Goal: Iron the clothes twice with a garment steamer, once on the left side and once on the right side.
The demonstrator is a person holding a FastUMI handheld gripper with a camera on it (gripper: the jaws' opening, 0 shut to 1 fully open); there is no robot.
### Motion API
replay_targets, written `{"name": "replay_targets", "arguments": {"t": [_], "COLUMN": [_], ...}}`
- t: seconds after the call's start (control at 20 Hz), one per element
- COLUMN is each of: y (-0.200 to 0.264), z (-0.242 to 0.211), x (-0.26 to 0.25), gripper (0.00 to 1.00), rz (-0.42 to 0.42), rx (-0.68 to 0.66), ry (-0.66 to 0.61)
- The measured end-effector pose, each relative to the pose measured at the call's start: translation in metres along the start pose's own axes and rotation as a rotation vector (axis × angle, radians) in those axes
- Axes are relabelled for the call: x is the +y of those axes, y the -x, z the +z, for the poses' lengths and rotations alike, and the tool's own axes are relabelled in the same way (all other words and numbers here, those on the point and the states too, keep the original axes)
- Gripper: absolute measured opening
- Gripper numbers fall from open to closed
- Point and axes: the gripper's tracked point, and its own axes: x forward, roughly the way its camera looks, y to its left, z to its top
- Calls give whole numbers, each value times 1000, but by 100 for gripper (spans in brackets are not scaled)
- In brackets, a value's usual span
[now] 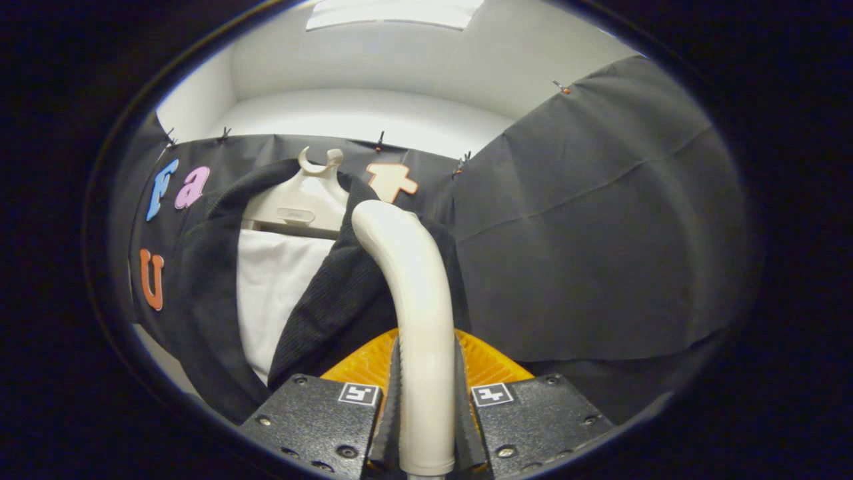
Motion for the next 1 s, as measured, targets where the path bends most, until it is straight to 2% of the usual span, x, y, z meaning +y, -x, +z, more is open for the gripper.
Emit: {"name": "replay_targets", "arguments": {"t": [0.8, 1.0], "y": [44, 38], "z": [-64, -69], "x": [5, 2], "gripper": [37, 37], "rz": [-85, -88], "rx": [148, 188], "ry": [99, 127]}}
